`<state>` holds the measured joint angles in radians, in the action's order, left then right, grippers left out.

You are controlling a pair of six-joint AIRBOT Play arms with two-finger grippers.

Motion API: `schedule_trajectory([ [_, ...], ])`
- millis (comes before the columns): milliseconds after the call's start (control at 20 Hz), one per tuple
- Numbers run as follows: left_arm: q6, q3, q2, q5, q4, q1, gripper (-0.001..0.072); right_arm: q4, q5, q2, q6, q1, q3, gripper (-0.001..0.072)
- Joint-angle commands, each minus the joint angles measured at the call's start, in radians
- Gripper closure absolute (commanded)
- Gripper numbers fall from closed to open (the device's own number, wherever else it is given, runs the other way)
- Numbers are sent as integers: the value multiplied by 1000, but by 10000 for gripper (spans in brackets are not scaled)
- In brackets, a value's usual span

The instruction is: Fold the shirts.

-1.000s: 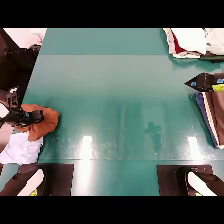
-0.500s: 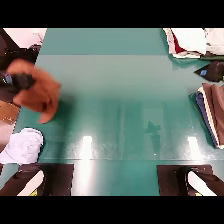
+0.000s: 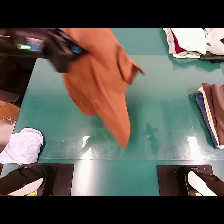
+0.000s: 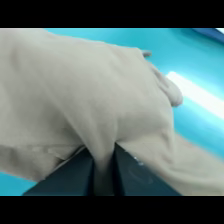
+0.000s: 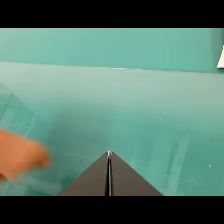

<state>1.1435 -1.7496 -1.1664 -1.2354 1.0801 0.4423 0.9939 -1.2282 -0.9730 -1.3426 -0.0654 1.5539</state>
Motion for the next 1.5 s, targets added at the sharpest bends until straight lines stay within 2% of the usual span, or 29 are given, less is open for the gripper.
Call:
schedule_trajectory([
  [0,-26,-29,-199,9,-35,109,678,2,-45,0,0,-1,19,695],
  [100,-22,-28,-312,43,-78,110,671,2,-68,0,0,-1,19,695],
  [150,-13,-28,-354,57,-79,109,386,2,-80,0,0,-1,19,695],
  [200,6,-28,-377,56,-76,101,61,4,-89,0,0,-1,19,695],
  [250,37,-28,-383,52,-69,80,3,4,-90,0,0,-1,19,695],
  [350,46,-41,-370,-49,-66,3,1,5,-84,-1,0,-1,19,695],
  [450,111,-23,-336,-173,-65,-101,1,4,-85,0,0,-1,19,695],
  [600,140,194,-250,-182,-66,-219,1,4,-85,-11,0,-1,18,695],
  [700,141,422,-187,-140,-66,-241,1,3,-84,-20,0,-1,14,695],
  [800,152,652,-127,-36,-72,-241,1,0,-85,-39,0,-1,15,695],
  [1000,151,958,-80,109,-214,-237,0,-5,-103,-81,-1,2,15,695],
  [1200,107,1061,-80,217,-295,-168,0,-8,-101,-113,-1,10,15,695],
  [1450,112,1061,-82,311,-329,-40,2,-6,-99,-123,-1,9,15,695],
])
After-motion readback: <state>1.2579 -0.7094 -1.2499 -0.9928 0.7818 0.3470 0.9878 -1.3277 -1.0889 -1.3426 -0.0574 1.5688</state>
